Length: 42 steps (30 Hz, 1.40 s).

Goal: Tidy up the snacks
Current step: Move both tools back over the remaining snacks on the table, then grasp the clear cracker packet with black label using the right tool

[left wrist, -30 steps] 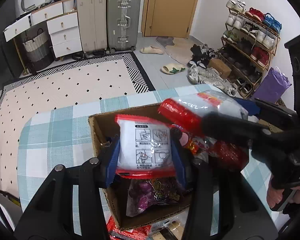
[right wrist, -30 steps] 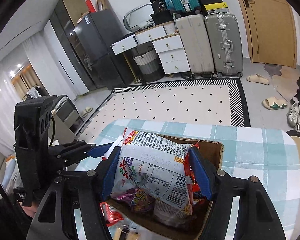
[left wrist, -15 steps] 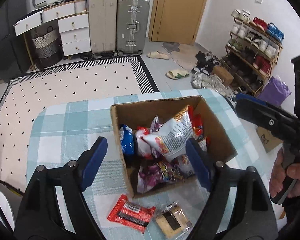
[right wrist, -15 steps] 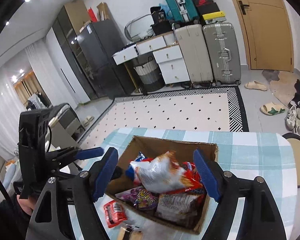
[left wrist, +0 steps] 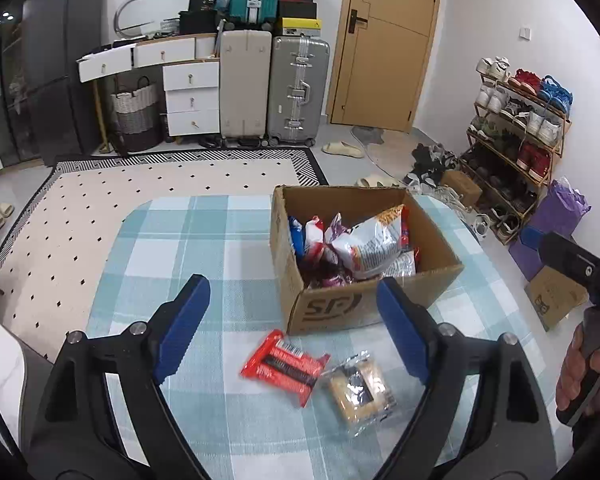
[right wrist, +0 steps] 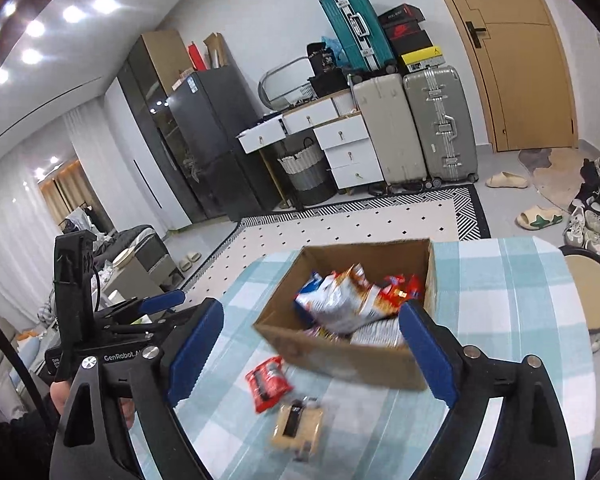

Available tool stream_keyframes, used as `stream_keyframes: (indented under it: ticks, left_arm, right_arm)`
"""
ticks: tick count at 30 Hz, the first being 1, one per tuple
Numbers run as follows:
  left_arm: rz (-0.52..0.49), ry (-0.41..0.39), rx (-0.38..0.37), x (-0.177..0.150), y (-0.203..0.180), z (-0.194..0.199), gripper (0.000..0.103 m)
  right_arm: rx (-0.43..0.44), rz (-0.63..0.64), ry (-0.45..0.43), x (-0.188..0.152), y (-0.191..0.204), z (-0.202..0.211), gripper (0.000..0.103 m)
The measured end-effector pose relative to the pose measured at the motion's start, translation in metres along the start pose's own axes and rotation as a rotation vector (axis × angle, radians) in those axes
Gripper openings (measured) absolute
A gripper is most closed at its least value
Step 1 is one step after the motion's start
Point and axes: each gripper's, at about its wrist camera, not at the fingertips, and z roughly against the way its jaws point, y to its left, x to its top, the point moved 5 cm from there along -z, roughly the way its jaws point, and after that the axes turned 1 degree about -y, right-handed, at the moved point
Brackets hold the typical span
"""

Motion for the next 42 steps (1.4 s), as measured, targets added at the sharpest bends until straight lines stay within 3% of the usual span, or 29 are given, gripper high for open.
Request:
stream_keyframes:
  ticks: [2, 4, 7, 13, 21, 26, 42]
  left_arm:
    - [0.014, -0.025, 0.006, -0.013, 0.001, 0.015, 0.089]
    - [0.028, -0.048, 0.015, -0.025, 0.003, 0.029, 0.102]
    - [0.051, -0.090, 0.025, -0.042, 0.008, 0.048, 0.103]
    - [0.089, -0.094, 0.043, -0.077, 0.017, 0.061, 0.103]
    - [0.114, -0.083, 0.101, -0.113, 0.031, 0.048, 0.103]
    - [0.121, -0.058, 0.098, -0.125, 0.031, 0.029, 0.103]
    - [0.162, -0.018, 0.087, -0.148, 0.050, -0.012, 0.103]
  right_arm:
    - [-0.018, 0.015, -0.033, -0.011, 0.007, 0.010, 0.096]
    - [-0.028, 0.044, -0.057, -0.028, 0.018, 0.019, 0.097]
    - [-0.033, 0.066, -0.065, -0.044, 0.029, 0.024, 0.099]
    - [-0.047, 0.091, -0.074, -0.075, 0.044, 0.022, 0.101]
    - [-0.074, 0.099, -0.048, -0.116, 0.046, 0.008, 0.102]
    - [-0.079, 0.084, -0.013, -0.133, 0.038, -0.009, 0.102]
    - [-0.087, 0.097, 0.128, -0.149, 0.032, -0.059, 0.102]
